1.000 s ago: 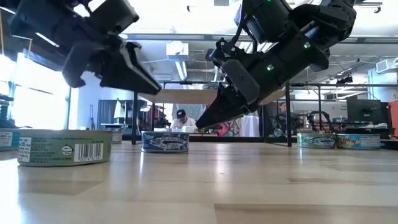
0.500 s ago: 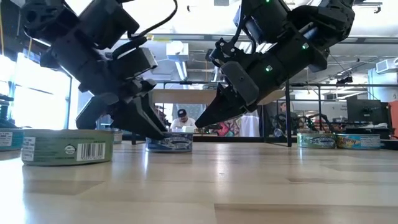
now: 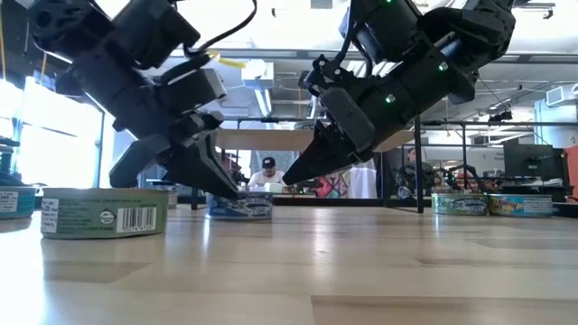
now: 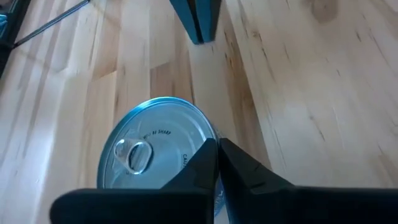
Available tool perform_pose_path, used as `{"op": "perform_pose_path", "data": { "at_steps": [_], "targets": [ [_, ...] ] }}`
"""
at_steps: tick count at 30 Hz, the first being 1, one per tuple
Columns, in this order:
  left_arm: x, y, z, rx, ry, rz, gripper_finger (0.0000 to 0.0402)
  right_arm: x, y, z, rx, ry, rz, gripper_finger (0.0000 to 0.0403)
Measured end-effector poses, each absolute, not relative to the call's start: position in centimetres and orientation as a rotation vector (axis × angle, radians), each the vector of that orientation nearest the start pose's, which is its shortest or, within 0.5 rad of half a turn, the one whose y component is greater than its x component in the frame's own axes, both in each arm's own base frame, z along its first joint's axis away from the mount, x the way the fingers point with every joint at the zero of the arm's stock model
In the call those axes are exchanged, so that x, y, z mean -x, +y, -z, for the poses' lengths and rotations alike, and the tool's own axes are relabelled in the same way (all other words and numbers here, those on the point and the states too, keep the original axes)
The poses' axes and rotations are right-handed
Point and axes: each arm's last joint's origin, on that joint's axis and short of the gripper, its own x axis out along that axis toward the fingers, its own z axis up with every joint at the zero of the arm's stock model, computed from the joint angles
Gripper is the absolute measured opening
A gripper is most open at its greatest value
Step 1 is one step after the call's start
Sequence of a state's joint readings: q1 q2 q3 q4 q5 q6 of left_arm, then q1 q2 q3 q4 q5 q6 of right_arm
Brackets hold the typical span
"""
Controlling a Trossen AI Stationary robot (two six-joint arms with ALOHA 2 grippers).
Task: Stack canned seafood by type on shelf
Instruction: Put the blue tuna can on the shelf
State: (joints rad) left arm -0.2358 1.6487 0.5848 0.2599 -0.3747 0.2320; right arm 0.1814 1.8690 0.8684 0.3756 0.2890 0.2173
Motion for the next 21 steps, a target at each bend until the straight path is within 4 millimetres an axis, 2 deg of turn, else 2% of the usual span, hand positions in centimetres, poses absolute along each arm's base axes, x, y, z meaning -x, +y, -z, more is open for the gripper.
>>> {"op": "perform_pose_path", "data": {
  "at_steps": [9,16,21],
  "targets": [
    [-25.7,-6.6,-15.3,-0.462,0.686,-0.027,0.0001,-34.9,5.8,-13.4,-0.033,0.587,0.242,0.0012],
    [-24.7,-7.3,-18.3,-0.497,0.56,-0.044,0.0,-34.3,6.4,-15.0,-0.003,0.575,0.226,0.0012],
    [-23.9,-7.4,-20.3,-0.505,0.479,-0.057,0.0,-33.2,7.4,-16.4,0.042,0.593,0.243,0.0012]
  ]
}}
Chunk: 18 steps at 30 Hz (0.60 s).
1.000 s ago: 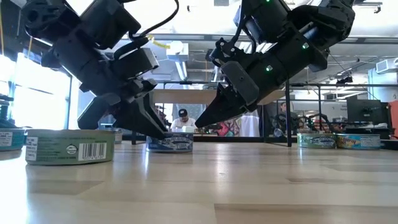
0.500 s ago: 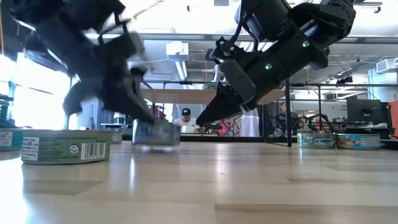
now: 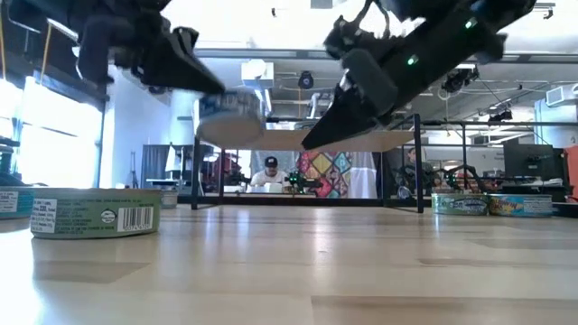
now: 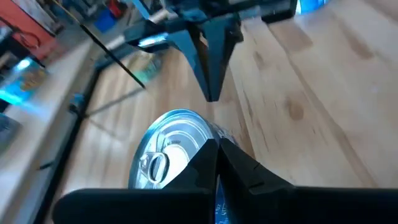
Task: Stack canned seafood by type on shelf
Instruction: Put the blue tuna can on the shelf
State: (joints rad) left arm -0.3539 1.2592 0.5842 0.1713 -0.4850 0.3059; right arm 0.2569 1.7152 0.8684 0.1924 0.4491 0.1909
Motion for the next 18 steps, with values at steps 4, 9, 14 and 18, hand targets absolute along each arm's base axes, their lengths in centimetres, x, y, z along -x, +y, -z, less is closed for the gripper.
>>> {"op": "perform_pose_path", "data": {
  "at_steps": [4,9,14,18],
  "targets": [
    [-23.4,-7.0,-22.6,-0.553,0.431,-0.079,0.0,-32.5,7.9,-17.1,0.092,0.596,0.268,0.0012],
    [-23.9,-5.4,-26.2,-0.67,0.411,-0.148,0.0,-32.5,7.9,-17.2,0.091,0.593,0.277,0.0012],
    [-24.7,-1.8,-28.8,-0.758,0.478,-0.204,0.0001,-32.5,7.9,-17.0,0.093,0.602,0.278,0.0012],
    [-24.9,2.0,-29.5,-0.78,0.496,-0.237,0.0001,-32.5,7.9,-17.0,0.093,0.6,0.277,0.0012]
  ]
}}
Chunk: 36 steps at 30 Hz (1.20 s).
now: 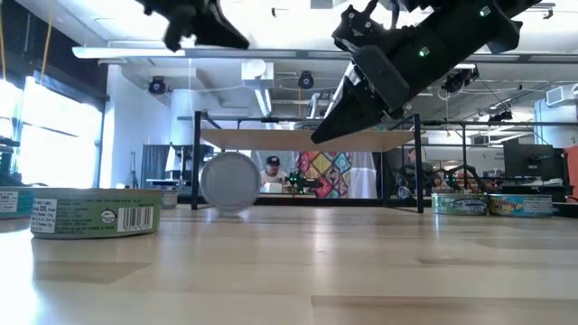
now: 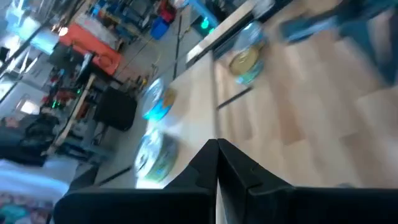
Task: Stack canned seafood by type on shelf
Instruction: Put the blue tuna can on the shelf
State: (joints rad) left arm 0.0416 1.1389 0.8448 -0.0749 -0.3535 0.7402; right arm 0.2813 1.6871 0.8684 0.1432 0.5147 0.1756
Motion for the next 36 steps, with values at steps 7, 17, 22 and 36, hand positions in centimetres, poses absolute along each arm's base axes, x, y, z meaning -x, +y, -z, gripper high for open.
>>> {"op": "perform_pose_path", "data": {
  "at_steps": [7,17,22,36],
  "targets": [
    [-24.5,4.4,-28.7,-0.666,0.549,-0.171,0.0001,-32.5,7.9,-16.9,0.089,0.605,0.279,0.0012],
    [-24.0,0.6,-27.0,-0.483,0.68,-0.041,0.0,-33.5,6.9,-14.5,0.161,0.677,0.216,0.0065],
    [-24.2,-0.8,-24.3,-0.326,0.74,0.011,0.0,-34.7,5.8,-13.0,0.313,0.662,0.137,0.0158],
    [-24.9,-0.1,-14.9,-0.145,0.984,-0.139,0.0,-37.4,-2.3,-10.5,0.196,0.691,0.071,0.024]
  ]
}}
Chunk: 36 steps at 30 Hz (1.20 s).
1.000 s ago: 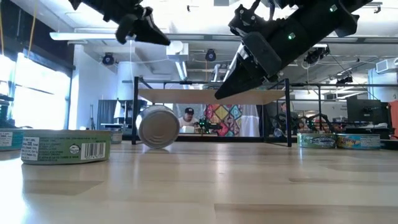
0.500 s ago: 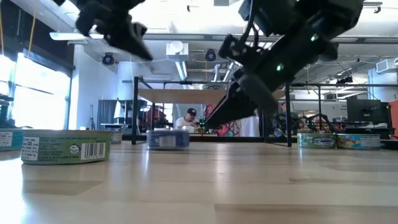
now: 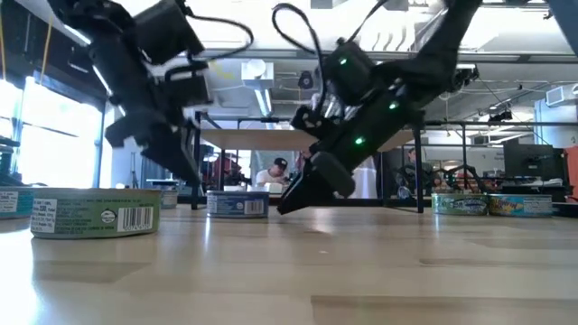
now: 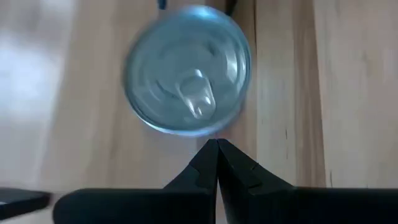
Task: Stack canned seafood by type on shelf
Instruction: Put the blue tuna can on the shelf
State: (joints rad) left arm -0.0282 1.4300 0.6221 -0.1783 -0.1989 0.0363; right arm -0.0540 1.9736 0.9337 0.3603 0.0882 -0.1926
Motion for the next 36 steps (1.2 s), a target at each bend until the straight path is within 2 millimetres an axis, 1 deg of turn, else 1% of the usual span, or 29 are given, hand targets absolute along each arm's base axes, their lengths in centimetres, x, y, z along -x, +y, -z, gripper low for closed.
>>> {"op": "perform_pose_path", "data": {
  "at_steps": [3,6,8,10,13,15,18,22,25,27,29,31,33,36],
  "targets": [
    [-25.4,0.0,-13.6,-0.145,1.012,-0.136,0.0,-38.5,-3.1,-10.1,0.177,0.68,0.019,0.024],
    [-26.1,0.1,-12.6,-0.172,0.994,-0.142,0.0,-39.5,-3.2,-10.1,0.146,0.685,-0.033,0.0241],
    [-26.4,0.1,-12.3,-0.19,0.988,-0.135,0.0,-39.9,-2.9,-10.5,0.109,0.714,-0.047,0.0241],
    [-26.5,0.1,-12.2,-0.193,0.985,-0.134,0.0,-40.1,-2.2,-11.0,0.071,0.758,-0.041,0.0241],
    [-26.3,0.2,-12.3,-0.201,0.993,-0.147,0.0,-40.1,-0.8,-11.7,0.047,0.82,-0.052,0.0241],
    [-26.2,0.3,-12.5,-0.221,0.994,-0.187,0.0,-40.2,0.3,-12.0,0.039,0.847,-0.079,0.0241],
    [-26.4,0.3,-13.3,-0.223,0.948,-0.217,0.0,-40.3,1.8,-12.6,0.0,0.858,-0.12,0.024],
    [-25.5,0.0,-13.8,-0.231,0.994,-0.198,0.0,-40.5,2.9,-13.2,-0.037,0.856,-0.096,0.024],
    [-24.8,-0.1,-14.9,-0.249,0.992,-0.221,0.0,-40.5,3.7,-13.4,-0.049,0.863,-0.088,0.024],
    [-24.2,-0.1,-15.3,-0.25,1.022,-0.23,0.0,-40.5,4.1,-13.6,-0.043,0.877,-0.095,0.024],
    [-23.8,-0.1,-15.8,-0.237,1.012,-0.237,0.0,-40.5,4.5,-13.7,-0.008,0.89,-0.111,0.024],
    [-23.7,-0.3,-16.3,-0.224,0.995,-0.22,0.0,-40.4,4.7,-13.9,0.072,0.906,-0.131,0.024],
    [-23.8,-0.7,-16.4,-0.214,0.979,-0.169,0.0,-40.4,5.3,-14.0,0.197,0.889,-0.153,0.024],
    [-24.2,-1.3,-16.5,-0.207,0.934,-0.129,0.0,-40.5,6.0,-14.1,0.414,0.854,-0.121,0.0231]
  ]
}}
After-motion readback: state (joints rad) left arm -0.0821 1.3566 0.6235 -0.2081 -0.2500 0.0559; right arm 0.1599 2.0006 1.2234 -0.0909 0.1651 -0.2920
